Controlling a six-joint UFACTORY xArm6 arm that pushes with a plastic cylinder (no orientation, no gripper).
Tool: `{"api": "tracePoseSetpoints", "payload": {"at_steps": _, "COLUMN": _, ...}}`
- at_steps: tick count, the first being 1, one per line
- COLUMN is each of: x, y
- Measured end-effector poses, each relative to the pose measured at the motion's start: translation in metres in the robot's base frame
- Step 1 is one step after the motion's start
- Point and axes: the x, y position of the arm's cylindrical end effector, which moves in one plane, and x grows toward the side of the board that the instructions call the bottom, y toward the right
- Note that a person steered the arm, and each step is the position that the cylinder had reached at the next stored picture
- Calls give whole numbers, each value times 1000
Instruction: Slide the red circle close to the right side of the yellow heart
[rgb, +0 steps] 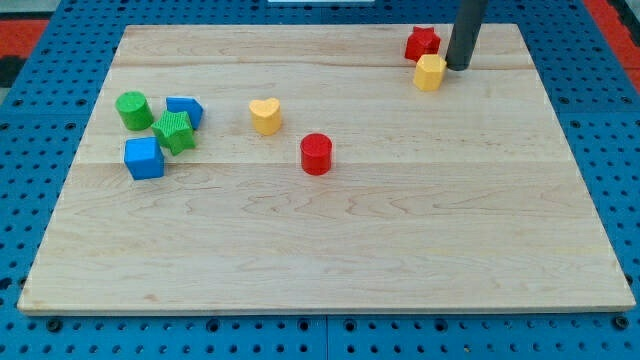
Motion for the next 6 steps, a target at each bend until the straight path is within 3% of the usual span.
{"api": "tracePoseSetpoints", "payload": {"at_steps": 2, "x": 0, "y": -18}}
{"api": "tracePoseSetpoints", "payload": {"at_steps": 3, "x": 8, "y": 5}}
{"api": "tracePoseSetpoints", "payload": {"at_steps": 4, "x": 91, "y": 45}}
{"api": "tracePoseSetpoints", "payload": {"at_steps": 5, "x": 183, "y": -17}}
{"api": "tracePoseSetpoints", "payload": {"at_steps": 6, "x": 222, "y": -140}}
